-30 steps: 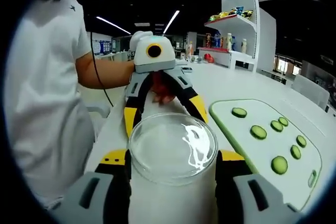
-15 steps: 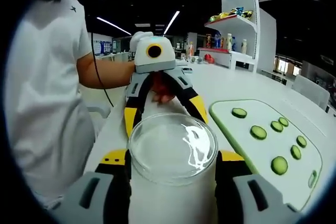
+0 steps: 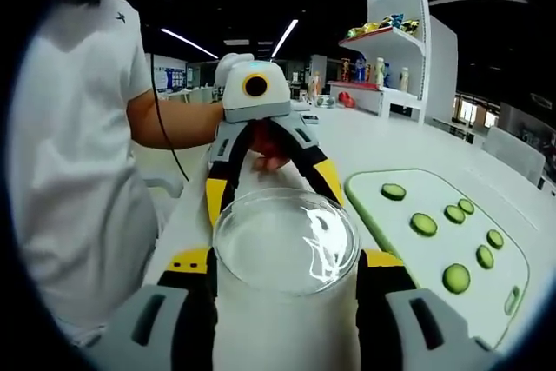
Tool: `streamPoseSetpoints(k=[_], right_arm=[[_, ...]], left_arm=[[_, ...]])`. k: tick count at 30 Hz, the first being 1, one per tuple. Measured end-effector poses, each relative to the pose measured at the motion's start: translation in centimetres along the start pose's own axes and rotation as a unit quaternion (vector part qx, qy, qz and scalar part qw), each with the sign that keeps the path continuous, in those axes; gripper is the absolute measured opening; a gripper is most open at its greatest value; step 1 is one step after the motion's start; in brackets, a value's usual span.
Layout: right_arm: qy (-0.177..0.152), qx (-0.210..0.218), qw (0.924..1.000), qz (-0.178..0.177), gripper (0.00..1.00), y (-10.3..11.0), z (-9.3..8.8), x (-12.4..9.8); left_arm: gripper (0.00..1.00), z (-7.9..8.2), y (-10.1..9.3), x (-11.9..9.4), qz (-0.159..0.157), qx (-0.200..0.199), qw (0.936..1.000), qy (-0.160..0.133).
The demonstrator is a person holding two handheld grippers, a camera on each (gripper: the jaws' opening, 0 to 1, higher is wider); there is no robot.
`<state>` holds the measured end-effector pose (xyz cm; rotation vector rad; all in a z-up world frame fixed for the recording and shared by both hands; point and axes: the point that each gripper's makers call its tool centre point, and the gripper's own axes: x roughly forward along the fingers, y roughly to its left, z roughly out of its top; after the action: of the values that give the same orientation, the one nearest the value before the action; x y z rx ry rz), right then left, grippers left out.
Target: Open the petri dish lid, add cucumber slices into the petri dish, and close the lid
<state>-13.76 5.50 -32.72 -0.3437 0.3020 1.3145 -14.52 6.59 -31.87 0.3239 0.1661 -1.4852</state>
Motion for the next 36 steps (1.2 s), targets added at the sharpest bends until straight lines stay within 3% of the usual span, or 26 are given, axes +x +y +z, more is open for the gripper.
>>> streamPoseSetpoints(k=[36], right_arm=[[-0.005, -0.028, 0.9996, -0.007, 0.63, 0.1, 2.4, -0.7]], left_arm=[[0.61, 2.1, 0.0, -0.9, 0.008, 0.031, 0.9995, 0.005]])
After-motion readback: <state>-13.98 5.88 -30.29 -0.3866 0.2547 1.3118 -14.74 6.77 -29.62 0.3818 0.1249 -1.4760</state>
